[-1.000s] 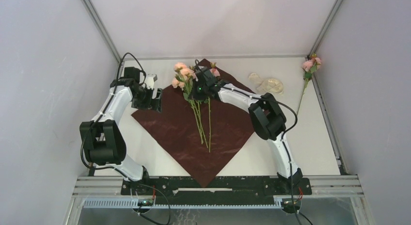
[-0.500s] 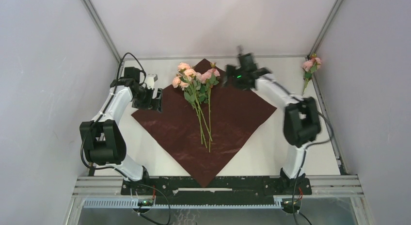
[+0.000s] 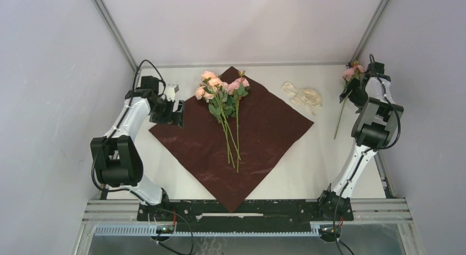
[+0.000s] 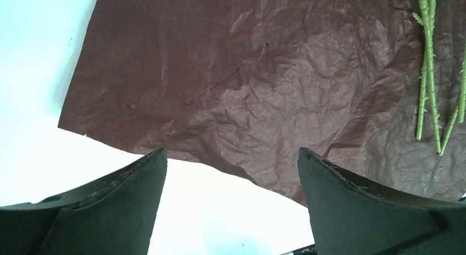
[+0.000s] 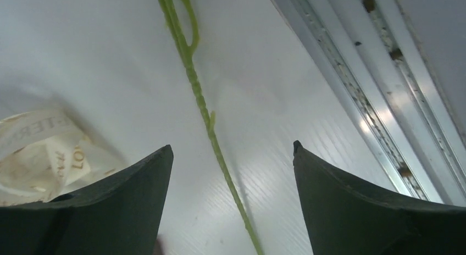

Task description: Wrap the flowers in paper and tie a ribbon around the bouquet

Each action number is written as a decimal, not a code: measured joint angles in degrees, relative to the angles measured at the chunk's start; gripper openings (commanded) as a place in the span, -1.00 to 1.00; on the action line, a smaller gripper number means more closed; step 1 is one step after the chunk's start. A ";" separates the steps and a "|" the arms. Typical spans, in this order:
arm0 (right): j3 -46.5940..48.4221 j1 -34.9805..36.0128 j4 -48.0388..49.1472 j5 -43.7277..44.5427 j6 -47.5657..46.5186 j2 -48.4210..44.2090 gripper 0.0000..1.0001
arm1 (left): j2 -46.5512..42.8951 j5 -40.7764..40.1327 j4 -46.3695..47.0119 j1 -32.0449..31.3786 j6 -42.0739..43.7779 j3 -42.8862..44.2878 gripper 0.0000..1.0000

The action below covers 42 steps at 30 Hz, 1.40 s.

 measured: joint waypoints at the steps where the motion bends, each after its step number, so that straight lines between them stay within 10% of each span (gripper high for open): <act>1: 1.57 0.00 -1.05 -0.13 -0.66 1.77 0.61 | 0.09 -0.07 0.00 0.00 0.00 0.00 0.85; 9: 14.10 1.31 -6.88 -1.55 -5.44 13.09 0.02 | 1.62 -0.44 0.00 0.00 0.00 0.00 0.85; 13: 17.88 2.14 -8.50 -0.11 -7.61 15.54 -1.00 | 1.86 -0.70 -0.07 0.00 -0.02 0.00 0.85; 21: 14.93 4.07 -8.44 4.87 -7.82 12.57 -1.00 | 1.86 -1.14 -0.11 0.00 0.00 0.00 0.85; 27: 3.96 9.73 -4.66 13.70 -6.71 -7.02 -1.00 | 0.81 -1.01 -0.07 0.00 0.00 0.00 0.85; 35: -14.82 42.42 18.95 13.18 2.12 -42.12 -1.00 | -1.55 -0.74 0.15 0.00 -0.04 0.00 0.85; 42: -16.04 61.29 30.71 7.45 12.48 -25.40 -1.00 | -2.43 -1.01 0.96 0.00 -0.02 -0.13 0.85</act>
